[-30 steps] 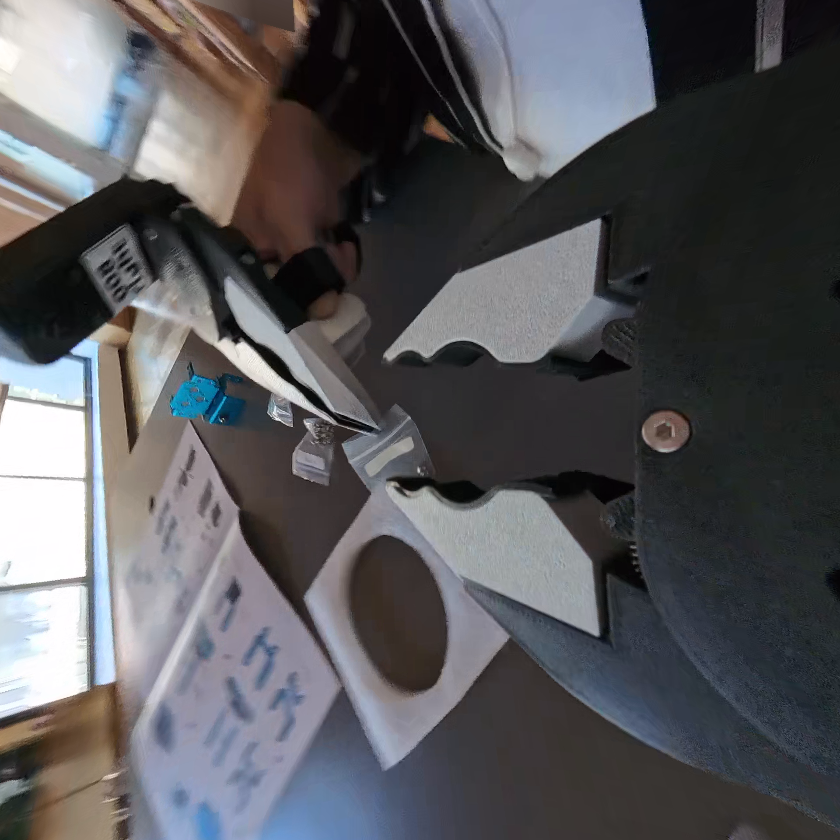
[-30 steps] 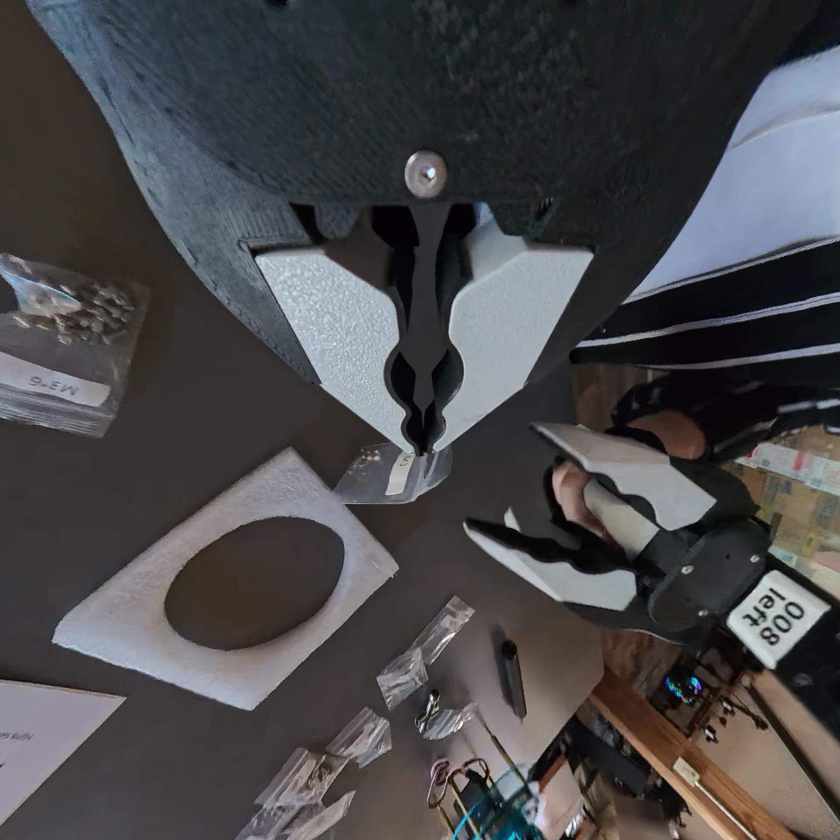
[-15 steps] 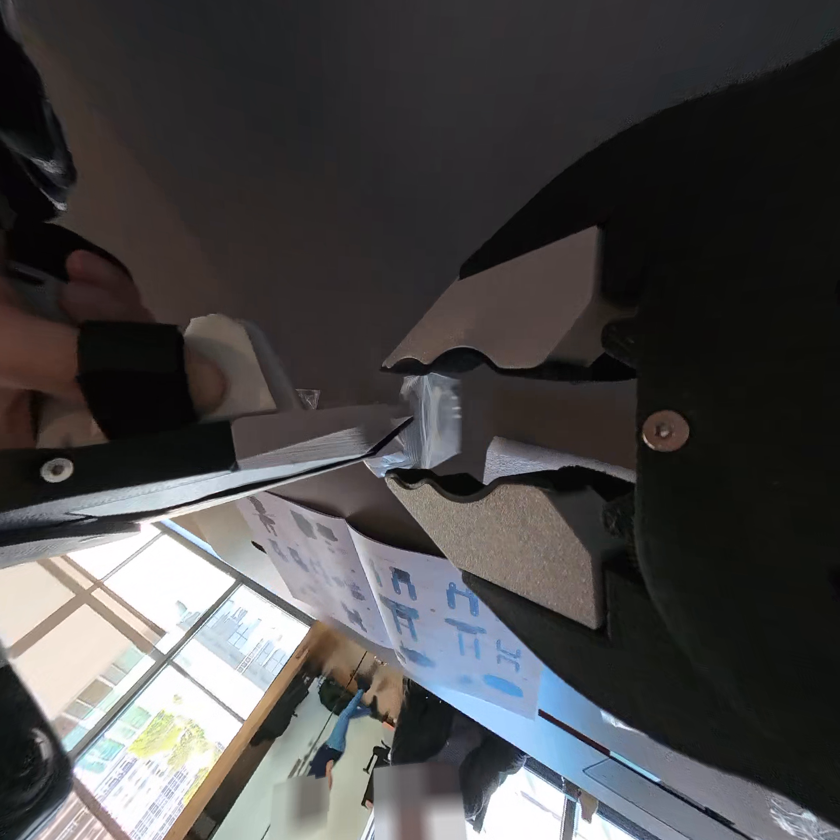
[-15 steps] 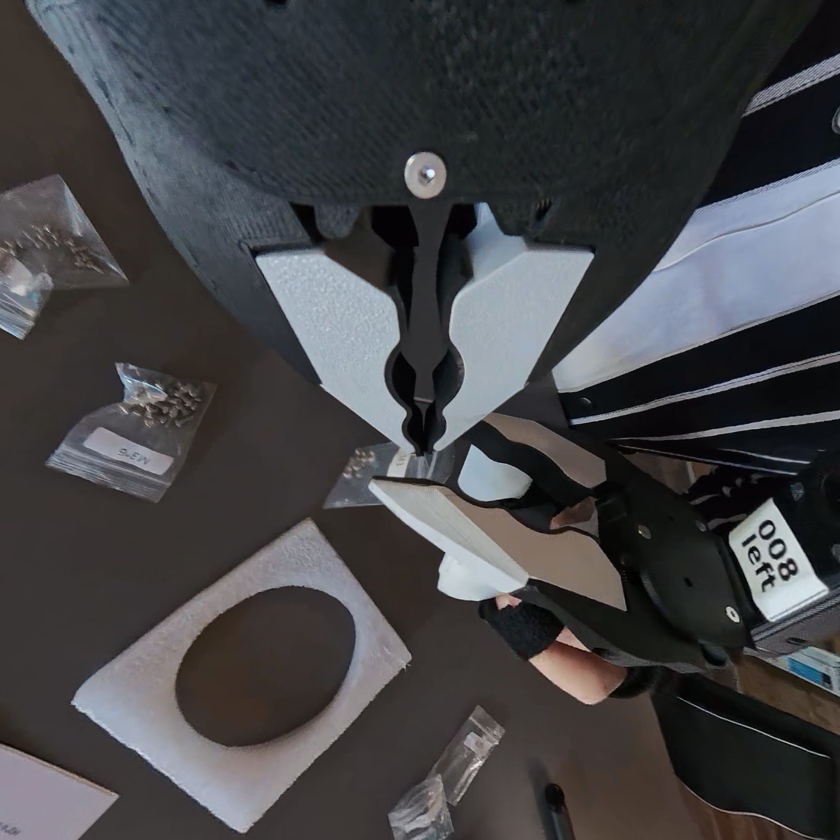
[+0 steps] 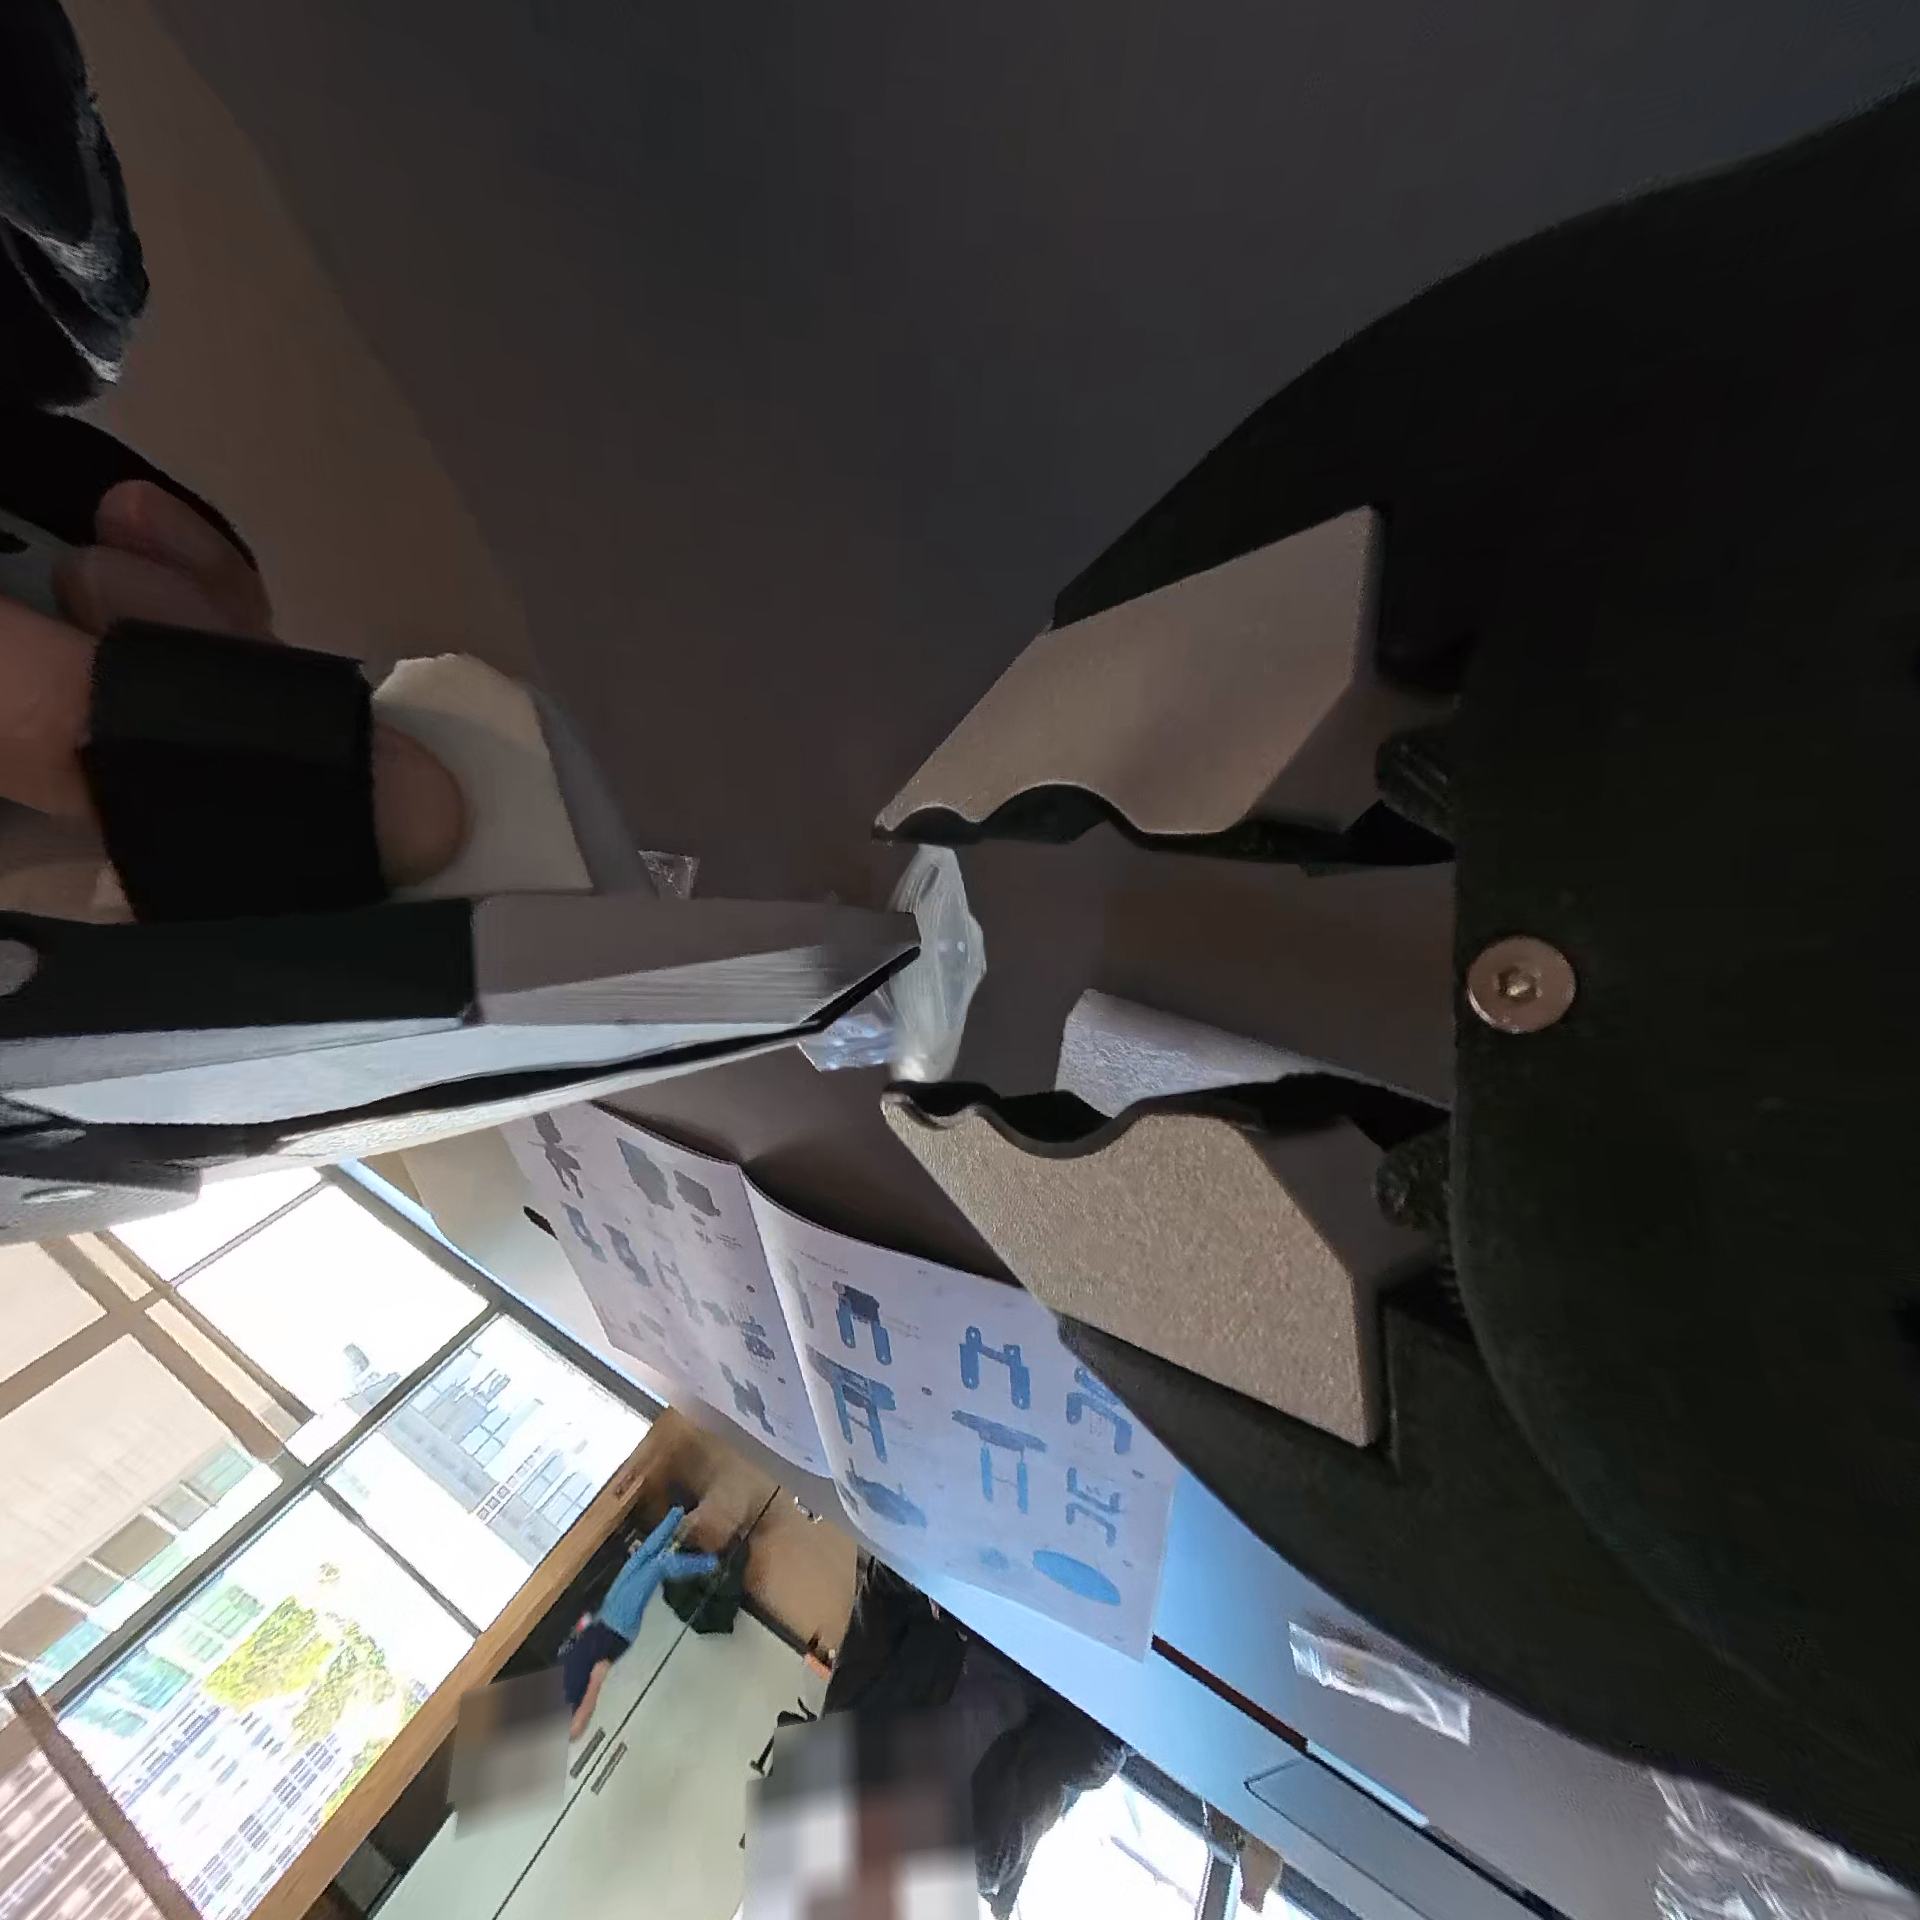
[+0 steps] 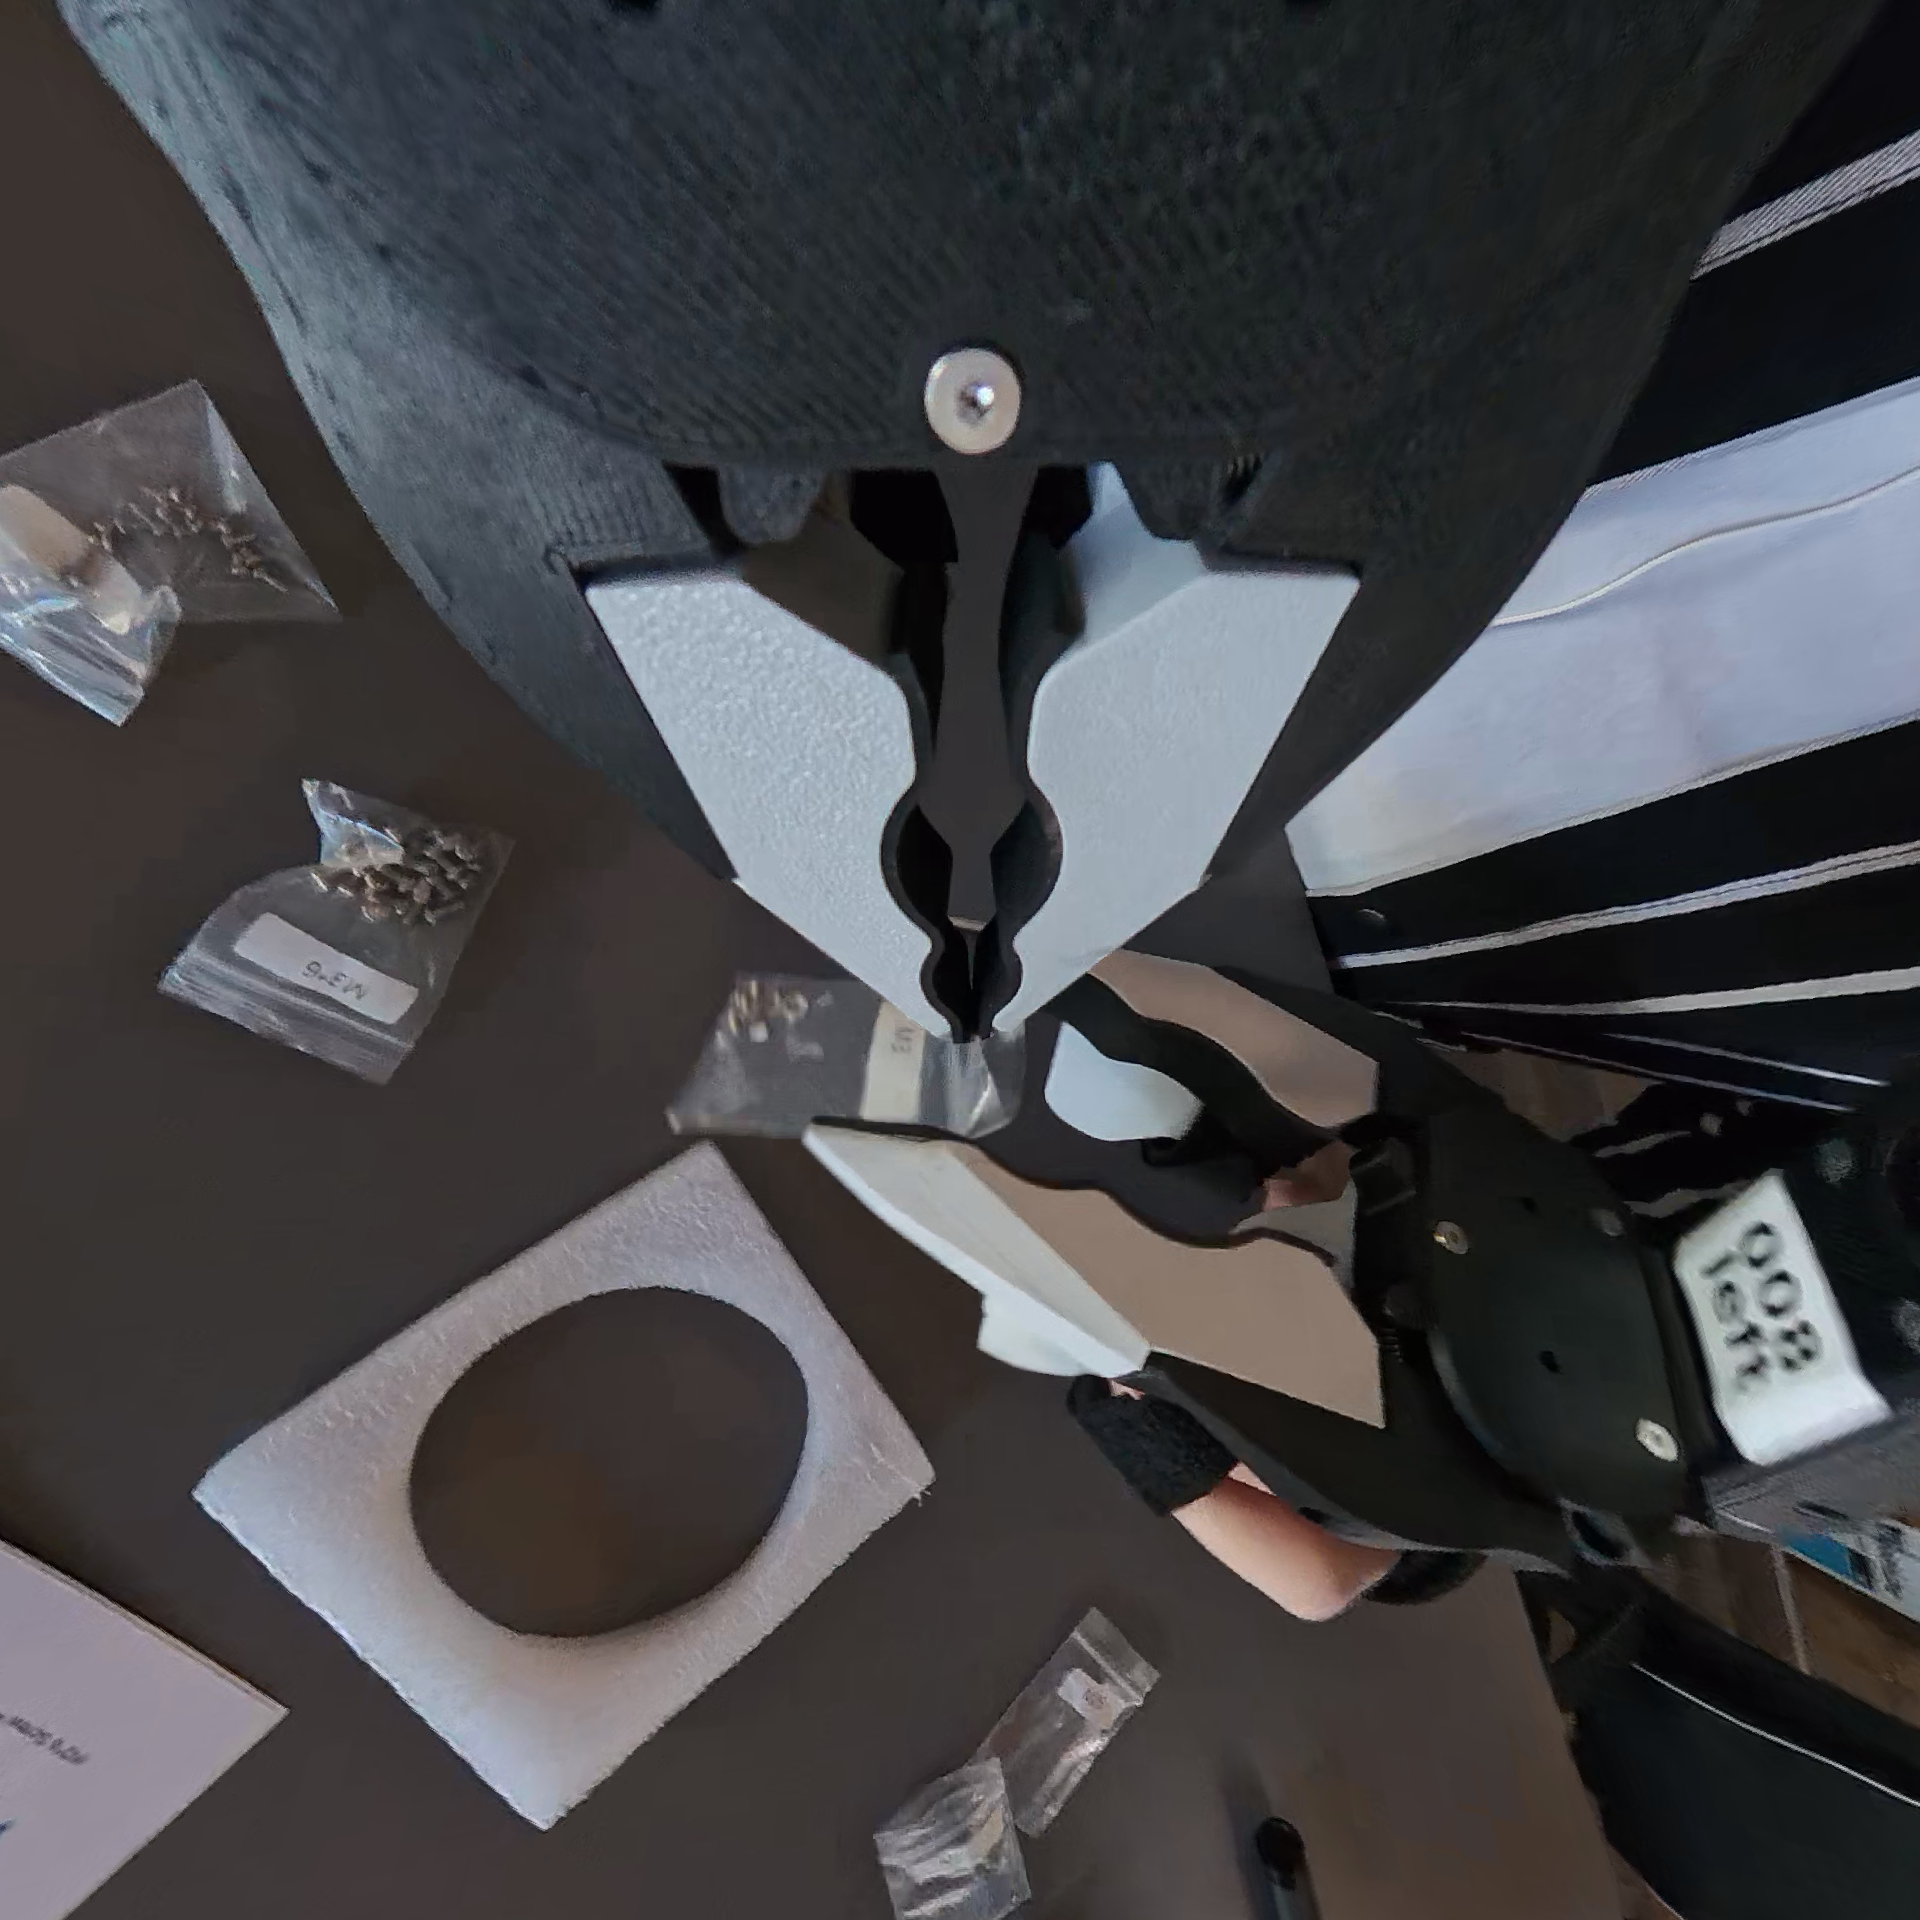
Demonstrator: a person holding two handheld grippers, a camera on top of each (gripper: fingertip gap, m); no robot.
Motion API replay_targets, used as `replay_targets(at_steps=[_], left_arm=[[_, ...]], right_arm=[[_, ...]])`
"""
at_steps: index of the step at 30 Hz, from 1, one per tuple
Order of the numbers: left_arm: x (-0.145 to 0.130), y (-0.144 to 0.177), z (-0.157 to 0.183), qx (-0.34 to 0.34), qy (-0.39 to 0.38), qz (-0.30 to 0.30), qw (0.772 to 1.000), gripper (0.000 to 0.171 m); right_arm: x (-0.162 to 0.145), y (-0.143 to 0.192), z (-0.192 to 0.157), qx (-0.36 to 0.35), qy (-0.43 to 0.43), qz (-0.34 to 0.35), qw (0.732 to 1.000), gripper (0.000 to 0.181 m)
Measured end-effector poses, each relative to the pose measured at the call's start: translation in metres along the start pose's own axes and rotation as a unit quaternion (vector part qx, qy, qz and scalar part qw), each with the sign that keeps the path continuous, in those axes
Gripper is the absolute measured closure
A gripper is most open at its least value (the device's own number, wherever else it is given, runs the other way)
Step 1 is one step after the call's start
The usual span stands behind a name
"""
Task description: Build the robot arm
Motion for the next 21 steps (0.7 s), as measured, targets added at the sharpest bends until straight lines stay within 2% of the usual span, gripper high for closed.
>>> replay_targets(at_steps=[3,7,16,21], left_arm=[[0.001,0.002,-0.001,0.004,-0.006,0.008,1.000,0.123],[0.004,0.002,-0.004,0.004,-0.009,0.018,1.000,0.126],[0.005,0.000,-0.007,0.030,-0.010,0.022,0.999,0.151],[0.004,0.002,-0.010,0.045,-0.018,0.014,0.999,0.150]], right_arm=[[0.003,0.004,-0.003,0.024,-0.006,0.013,1.000,0.181],[0.005,0.011,-0.004,0.046,-0.010,0.022,0.999,0.181],[0.007,0.020,0.002,0.019,-0.018,0.057,0.998,0.181],[0.009,0.019,0.001,0.007,-0.018,0.070,0.997,0.181]])
Point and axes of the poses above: each gripper's, where its closed fingertips meet, y back along the fingers, x out of its top, z = x × y across the jaws, the point moved 9 cm from there along y, back along the fingers, and after that the axes turned 4 degrees about z, right-handed, at the moved point
